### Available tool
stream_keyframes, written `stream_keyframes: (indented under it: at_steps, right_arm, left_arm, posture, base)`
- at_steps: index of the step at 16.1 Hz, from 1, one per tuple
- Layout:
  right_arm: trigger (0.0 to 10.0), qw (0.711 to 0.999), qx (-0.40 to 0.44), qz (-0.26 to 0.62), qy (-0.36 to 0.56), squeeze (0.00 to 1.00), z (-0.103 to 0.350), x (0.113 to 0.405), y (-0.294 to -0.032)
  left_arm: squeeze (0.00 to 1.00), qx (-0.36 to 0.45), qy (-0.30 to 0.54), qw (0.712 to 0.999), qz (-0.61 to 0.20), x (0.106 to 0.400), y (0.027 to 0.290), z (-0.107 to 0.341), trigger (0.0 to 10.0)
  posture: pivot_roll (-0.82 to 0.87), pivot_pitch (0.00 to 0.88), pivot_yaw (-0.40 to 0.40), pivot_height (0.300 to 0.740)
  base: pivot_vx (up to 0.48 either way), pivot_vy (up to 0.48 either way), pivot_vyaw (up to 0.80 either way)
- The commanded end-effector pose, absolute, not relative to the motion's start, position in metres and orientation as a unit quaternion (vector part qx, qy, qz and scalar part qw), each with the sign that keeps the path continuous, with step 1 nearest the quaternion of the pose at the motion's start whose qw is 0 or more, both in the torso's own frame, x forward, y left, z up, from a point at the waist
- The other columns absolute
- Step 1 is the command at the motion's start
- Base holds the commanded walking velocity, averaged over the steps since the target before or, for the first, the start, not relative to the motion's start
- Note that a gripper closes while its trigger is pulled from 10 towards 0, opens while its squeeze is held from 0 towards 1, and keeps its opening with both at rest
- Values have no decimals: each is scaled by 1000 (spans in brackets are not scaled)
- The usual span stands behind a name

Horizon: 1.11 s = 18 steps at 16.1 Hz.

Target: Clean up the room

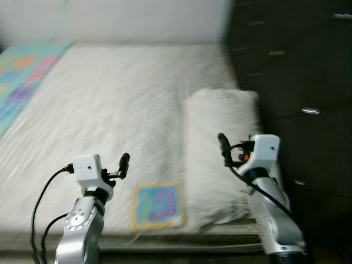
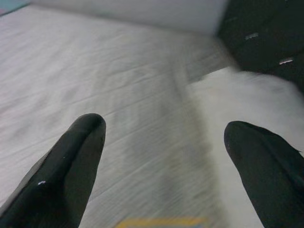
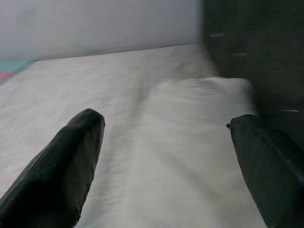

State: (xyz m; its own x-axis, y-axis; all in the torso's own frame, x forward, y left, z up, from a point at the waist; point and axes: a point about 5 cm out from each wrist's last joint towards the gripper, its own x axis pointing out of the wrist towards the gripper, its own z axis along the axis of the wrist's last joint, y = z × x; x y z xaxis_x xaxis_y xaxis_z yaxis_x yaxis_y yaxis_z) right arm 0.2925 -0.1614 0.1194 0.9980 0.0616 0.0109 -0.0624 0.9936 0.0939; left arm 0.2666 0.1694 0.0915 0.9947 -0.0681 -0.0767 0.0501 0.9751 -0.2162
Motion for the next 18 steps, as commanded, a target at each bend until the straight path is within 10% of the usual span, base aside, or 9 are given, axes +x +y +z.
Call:
stream_keyframes:
  at_steps: [1, 18]
  right_arm:
    - [10000, 999, 46, 15, -1, 0, 117, 292, -169]
    - [10000, 999, 32, 28, 9, 0, 117, 295, -171]
  left_arm:
    - [0, -113, 50, 992, -40, 265, 162, 90, 10000]
    - [0, -62, 100, 993, -31, 251, 187, 83, 10000]
  posture:
    - [-156, 112, 35, 740]
    - [-142, 123, 17, 740]
  base:
    - [322, 0, 0]
    - [19, 0, 0]
